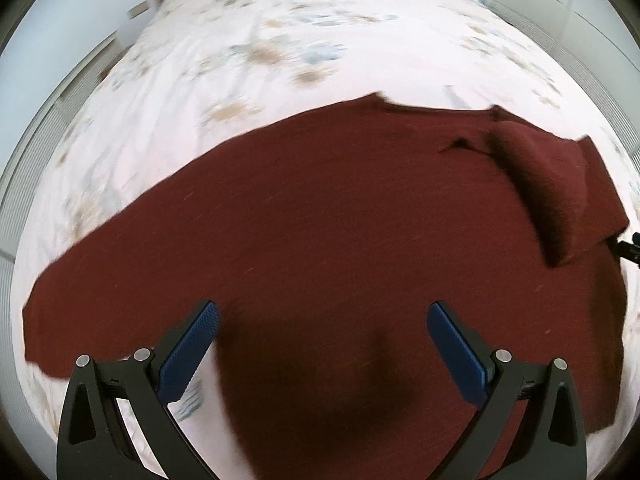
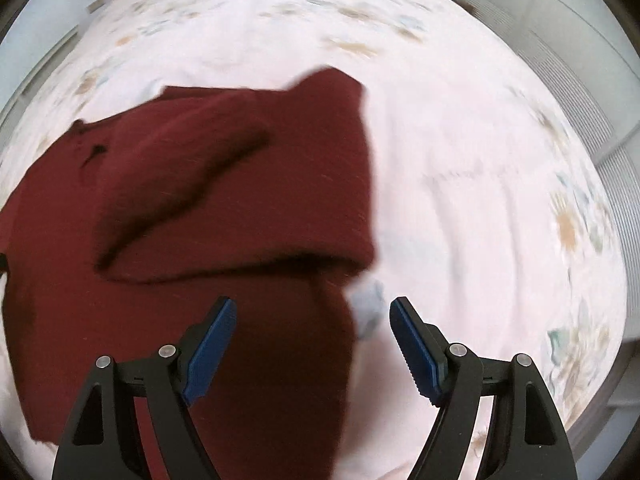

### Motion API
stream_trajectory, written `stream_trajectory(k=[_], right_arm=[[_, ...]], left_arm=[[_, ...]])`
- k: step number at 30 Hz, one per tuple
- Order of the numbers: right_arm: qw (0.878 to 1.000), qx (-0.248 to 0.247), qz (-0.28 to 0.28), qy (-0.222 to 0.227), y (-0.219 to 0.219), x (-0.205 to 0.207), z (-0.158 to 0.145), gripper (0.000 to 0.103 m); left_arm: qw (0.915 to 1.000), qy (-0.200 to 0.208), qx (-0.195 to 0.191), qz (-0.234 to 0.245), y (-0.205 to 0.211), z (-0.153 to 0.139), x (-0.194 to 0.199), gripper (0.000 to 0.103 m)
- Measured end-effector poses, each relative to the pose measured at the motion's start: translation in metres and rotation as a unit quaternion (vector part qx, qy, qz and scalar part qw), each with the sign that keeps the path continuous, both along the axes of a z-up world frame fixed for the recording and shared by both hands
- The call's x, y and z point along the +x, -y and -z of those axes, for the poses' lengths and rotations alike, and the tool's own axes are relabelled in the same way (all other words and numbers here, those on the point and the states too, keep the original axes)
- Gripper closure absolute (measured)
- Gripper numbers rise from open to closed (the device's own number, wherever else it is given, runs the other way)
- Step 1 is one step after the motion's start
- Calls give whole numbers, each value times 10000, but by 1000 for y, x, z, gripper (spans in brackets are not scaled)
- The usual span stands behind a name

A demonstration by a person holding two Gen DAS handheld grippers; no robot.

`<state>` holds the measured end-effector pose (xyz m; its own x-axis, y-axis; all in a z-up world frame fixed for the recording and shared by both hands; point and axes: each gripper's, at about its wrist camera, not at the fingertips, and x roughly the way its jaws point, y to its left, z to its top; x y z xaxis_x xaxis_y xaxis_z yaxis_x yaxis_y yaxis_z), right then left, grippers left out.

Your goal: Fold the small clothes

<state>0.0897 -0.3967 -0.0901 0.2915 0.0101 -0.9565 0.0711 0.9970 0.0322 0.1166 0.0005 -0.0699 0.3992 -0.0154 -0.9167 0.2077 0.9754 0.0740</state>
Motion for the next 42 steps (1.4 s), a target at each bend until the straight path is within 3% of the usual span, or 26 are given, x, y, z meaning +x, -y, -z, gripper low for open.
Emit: stream_trajectory(k=[7,16,26,29,31,33,34,35,36,39,42], right_arm=[[9994,195,269,-3,22,-11,14,23],[9983,406,421,50,42,-28,19,23],[9973,489,543,-60,50,-30,32,23],[9973,494,547,-65,52,-31,34,23],[9973,482,549,-61,52,-31,34,23],[9975,435,557,-66,53,-28,35,23],[9976,403,560,-64,52,-26,34,23],[9977,373,555,-56,50,-24,33,23],[9980,339,534,-40,49,-23,31,23],[9985,251,480,21,46,-15,28,23],[9988,233,434,19,43,-5,28,23]], left_arm=[[9961,152,56,870,97,-9,29,1],[9766,226,453,2090,242,1,54,1],[9658,-343,872,2418,299,57,67,2],[9655,-446,1014,2358,299,72,76,14],[9687,-501,830,2286,296,72,82,27],[9714,-551,673,2208,290,70,90,57],[9721,-527,673,2184,287,68,93,66],[9733,-464,690,2142,282,64,97,83],[9743,-439,663,2110,277,61,99,89],[9814,-486,190,1845,249,47,114,89],[9869,-251,-65,1591,218,27,126,89]])
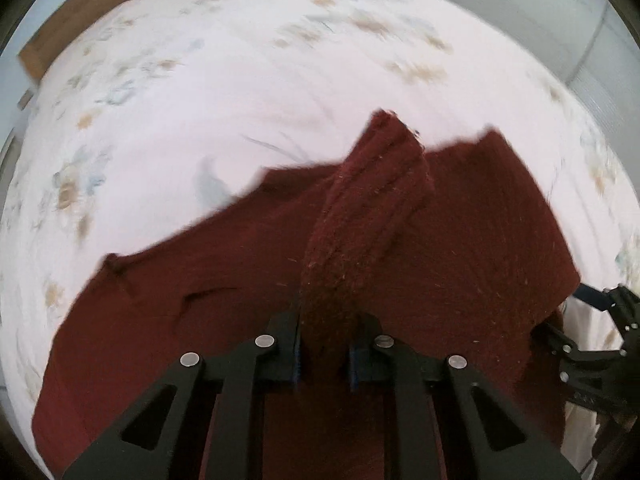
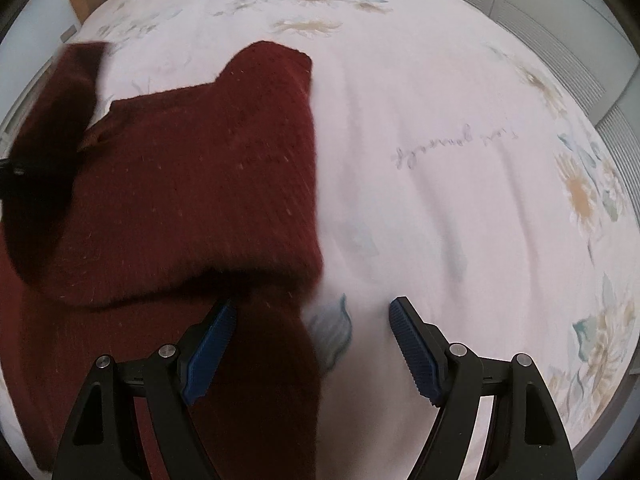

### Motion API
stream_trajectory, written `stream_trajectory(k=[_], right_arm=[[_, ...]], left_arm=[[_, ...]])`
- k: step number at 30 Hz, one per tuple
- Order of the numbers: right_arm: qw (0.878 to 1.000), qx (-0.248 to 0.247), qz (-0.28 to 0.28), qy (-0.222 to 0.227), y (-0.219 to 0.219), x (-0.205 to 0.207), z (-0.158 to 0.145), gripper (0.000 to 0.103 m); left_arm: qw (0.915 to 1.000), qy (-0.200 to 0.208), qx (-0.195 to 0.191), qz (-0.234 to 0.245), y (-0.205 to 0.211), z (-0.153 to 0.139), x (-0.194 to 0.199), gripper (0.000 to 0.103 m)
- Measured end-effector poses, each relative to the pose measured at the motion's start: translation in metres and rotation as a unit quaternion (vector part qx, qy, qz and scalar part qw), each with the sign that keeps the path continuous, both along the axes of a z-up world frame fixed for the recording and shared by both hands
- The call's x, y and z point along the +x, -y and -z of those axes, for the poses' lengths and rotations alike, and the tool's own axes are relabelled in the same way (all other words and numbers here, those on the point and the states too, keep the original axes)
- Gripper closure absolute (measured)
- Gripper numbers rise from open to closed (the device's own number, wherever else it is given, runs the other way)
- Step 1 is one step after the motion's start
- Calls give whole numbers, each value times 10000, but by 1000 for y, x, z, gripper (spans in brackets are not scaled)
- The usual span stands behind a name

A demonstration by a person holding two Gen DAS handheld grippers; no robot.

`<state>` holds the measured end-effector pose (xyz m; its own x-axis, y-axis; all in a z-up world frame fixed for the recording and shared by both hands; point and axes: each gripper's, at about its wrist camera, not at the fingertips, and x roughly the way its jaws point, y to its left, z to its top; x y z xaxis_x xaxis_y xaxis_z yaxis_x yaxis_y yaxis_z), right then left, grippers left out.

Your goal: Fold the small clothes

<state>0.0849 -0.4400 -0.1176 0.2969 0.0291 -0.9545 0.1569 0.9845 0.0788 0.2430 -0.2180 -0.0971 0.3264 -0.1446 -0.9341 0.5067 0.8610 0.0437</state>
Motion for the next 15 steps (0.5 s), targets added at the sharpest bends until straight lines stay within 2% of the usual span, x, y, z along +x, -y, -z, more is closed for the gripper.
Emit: stream_trajectory(k=[3,4,5,7,8,11,15], right_arm=[[10000,-39,12,-38,-3,9,0,25],[10000,-89,-14,-11,-6,10,-1,37],[9999,-137,-33,27,-12,12,-3,64],[10000,-34,-52,45,-15,15,-4,82],[10000,14,-47,37,-18,16,-5,85],[9995,-242,-182,23,-31,16,-5,86],[9991,-314,-265,-44,-39,15,-4,86]], left_arm=[[9993,190,-220,-256,-32,-18,10,90],[9987,232,-285,-340,-48,-23,9,90],[9979,274,-373,-451,-61,-26,11,90],[9955,308,-539,-711,-83,-28,10,90],[9943,327,-593,-820,-93,-26,8,90],[9911,333,-659,-1109,-129,-24,-6,90],[9845,4,-836,-1543,-157,-7,-17,89]])
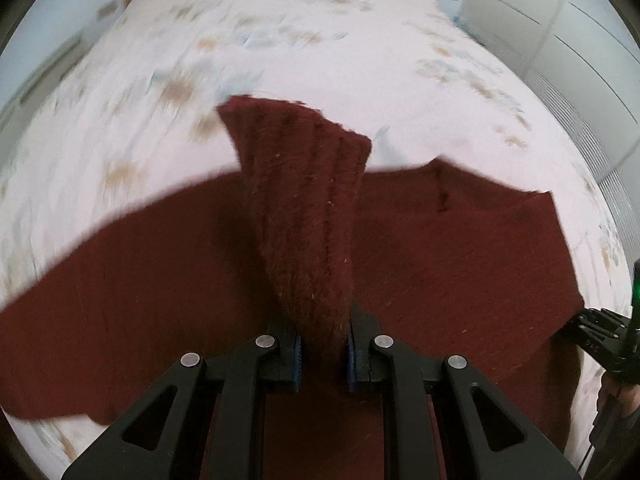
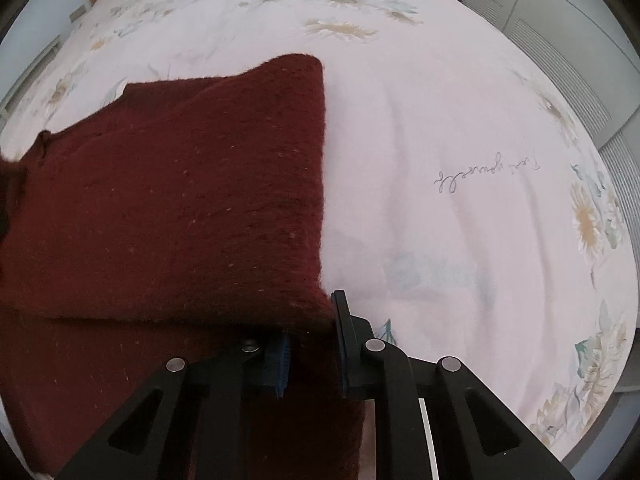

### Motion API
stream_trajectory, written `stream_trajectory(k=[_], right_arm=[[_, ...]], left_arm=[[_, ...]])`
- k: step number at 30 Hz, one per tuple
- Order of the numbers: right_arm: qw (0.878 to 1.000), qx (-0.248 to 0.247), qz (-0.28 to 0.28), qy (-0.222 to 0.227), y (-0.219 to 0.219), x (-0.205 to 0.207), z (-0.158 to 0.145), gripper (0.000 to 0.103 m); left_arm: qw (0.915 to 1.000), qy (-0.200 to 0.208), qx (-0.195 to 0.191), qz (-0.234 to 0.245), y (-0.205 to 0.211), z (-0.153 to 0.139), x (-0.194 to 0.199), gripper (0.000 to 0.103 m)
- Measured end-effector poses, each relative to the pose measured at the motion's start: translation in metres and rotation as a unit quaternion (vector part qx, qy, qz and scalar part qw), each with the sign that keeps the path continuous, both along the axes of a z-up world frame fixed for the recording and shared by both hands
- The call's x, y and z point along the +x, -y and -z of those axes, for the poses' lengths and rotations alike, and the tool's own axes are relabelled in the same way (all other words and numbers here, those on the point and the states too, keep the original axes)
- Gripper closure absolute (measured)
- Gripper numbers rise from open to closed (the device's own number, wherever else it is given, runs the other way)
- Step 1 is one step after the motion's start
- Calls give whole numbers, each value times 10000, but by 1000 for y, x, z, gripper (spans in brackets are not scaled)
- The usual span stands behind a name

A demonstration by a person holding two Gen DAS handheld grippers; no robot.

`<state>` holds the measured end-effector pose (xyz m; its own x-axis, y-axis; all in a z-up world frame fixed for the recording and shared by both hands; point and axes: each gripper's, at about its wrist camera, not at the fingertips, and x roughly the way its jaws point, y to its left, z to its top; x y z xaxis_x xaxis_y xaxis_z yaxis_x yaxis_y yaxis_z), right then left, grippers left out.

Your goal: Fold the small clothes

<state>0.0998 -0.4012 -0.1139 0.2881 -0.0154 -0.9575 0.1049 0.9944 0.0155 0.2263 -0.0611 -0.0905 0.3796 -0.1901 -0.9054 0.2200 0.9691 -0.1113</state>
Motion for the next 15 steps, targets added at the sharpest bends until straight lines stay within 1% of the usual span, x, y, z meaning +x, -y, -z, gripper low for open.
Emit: stream_trajectory(k=[2,3,4,5,8,10,12,15], right_arm=[[10000,-5,-6,-19,2,-2,0,86],[10000,-10,-11,-36,1,-2,-1,86],[10000,-23,-20,-56,-1,4,0,85],[10000,-38,-28,-67,-2,4,-1,85],[9999,-46,-37,-94,-3,5,-1,85],[9999,0,-23,-100,-3,6,-2,85],[9999,45,-31,-104,-4,5,-3,85],[9999,81,-55,-95,5,-1,0,84]], left_arm=[[9994,-211,-136,-220,-19,14,-5,89],[9991,-277,-186,-275,-25,18,-7,89],[9987,-327,-232,-324,-29,19,-17,89],[9984,-350,-274,-360,-30,22,-20,86],[9983,-284,-305,-404,-33,22,-23,83],[9979,-331,-373,-420,-35,20,-22,82],[9976,-331,-386,-468,-43,19,-25,79],[9974,-372,-367,-503,-51,16,-27,75]])
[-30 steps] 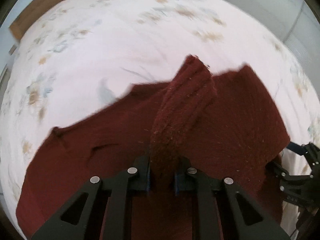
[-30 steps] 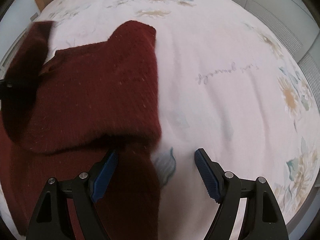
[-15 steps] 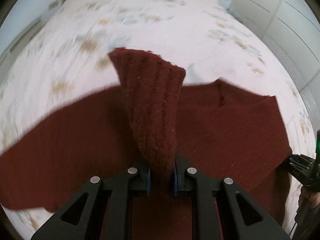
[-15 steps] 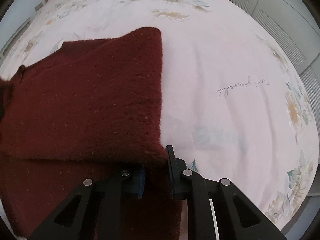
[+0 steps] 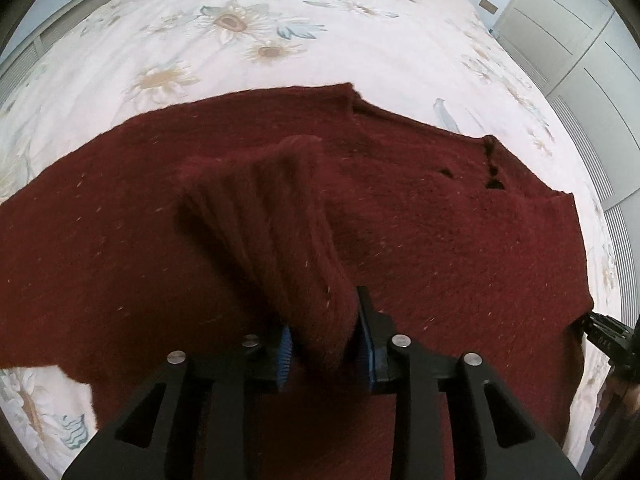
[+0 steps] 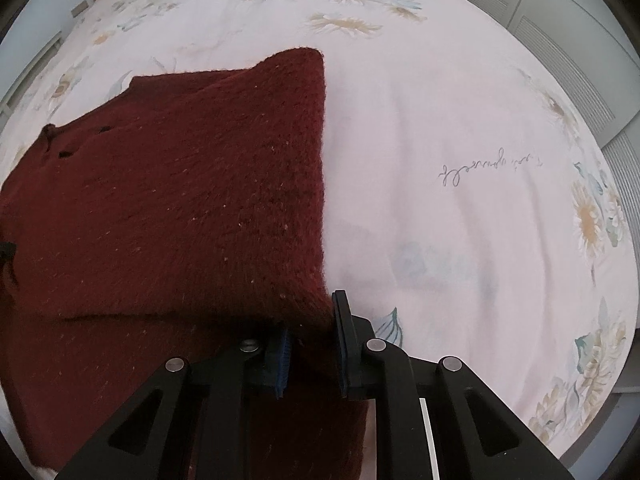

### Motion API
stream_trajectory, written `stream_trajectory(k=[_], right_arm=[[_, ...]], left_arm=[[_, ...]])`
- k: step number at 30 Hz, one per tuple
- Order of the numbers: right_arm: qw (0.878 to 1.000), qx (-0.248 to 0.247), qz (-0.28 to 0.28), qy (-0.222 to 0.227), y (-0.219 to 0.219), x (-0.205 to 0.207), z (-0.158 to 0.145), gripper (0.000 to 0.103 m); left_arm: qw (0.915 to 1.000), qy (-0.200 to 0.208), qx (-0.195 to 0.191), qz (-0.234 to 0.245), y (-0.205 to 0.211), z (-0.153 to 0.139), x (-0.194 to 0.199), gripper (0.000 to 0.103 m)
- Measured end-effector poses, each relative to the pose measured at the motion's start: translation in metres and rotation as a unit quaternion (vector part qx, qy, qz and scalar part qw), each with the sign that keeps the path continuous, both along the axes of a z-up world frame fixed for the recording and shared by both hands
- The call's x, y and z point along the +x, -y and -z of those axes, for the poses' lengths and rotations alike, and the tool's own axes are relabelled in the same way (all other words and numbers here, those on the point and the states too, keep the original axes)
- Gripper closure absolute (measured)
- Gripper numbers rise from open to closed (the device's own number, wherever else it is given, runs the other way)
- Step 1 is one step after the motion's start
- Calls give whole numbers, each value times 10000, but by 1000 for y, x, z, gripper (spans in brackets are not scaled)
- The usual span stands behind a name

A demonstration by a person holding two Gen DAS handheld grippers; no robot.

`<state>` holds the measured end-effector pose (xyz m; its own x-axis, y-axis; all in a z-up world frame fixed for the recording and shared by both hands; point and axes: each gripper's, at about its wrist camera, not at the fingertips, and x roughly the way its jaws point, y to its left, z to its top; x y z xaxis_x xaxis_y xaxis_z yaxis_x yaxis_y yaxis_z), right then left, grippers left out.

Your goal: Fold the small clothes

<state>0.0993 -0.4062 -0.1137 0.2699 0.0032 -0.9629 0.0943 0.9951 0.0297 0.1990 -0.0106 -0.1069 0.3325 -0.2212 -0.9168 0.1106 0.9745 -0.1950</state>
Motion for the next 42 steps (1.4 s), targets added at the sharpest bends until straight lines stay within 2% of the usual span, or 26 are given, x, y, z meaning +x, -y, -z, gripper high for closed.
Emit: stream_trajectory(k=[4,7,9,11,13,14,16,21,27,30,32,37,40,42], right_arm=[[10000,-18,-39,-21,-1,-7,0,79],[9999,-118,-88,-52,-2,-12,-3,73],[9997,-198,-116,-73,-1,-15,-6,60],[9995,-284,-146,-54,0,-19,-11,41],[9994,-295,-155,-21,2,-20,-17,34],[9994,-298,-146,5,2,-23,-22,29],[9994,-309,-138,59,5,-25,-32,24],[9990,-301,-250,237,-2,-19,-54,22],[9959,-229,-657,579,-46,2,-71,17],[9938,-157,-862,681,-75,13,-63,9],[9930,-29,-968,673,-93,19,-51,1],[9917,73,-1175,514,-130,25,-11,1],[9914,-63,-1219,471,-135,25,7,1],[9917,33,-1158,557,-129,24,9,1]], left_arm=[[9999,-74,96,-41,-18,-1,-12,66],[9997,-146,173,-116,-29,-7,-18,53],[9995,-130,245,-156,-39,-13,-22,28],[9994,-86,248,-235,-48,-22,-24,15],[9993,-46,237,-279,-53,-30,-25,8],[9993,0,253,-292,-54,-35,-25,1],[9991,157,280,-260,-53,-47,-26,1],[9975,678,221,26,-26,-68,-24,1],[9949,838,304,462,22,-59,-17,1],[9956,678,347,541,41,-38,-15,1],[9964,536,383,534,47,-24,-17,1],[9960,259,659,552,48,7,-21,1],[9935,329,896,616,39,16,-28,1],[9926,371,965,641,31,18,-30,1]])
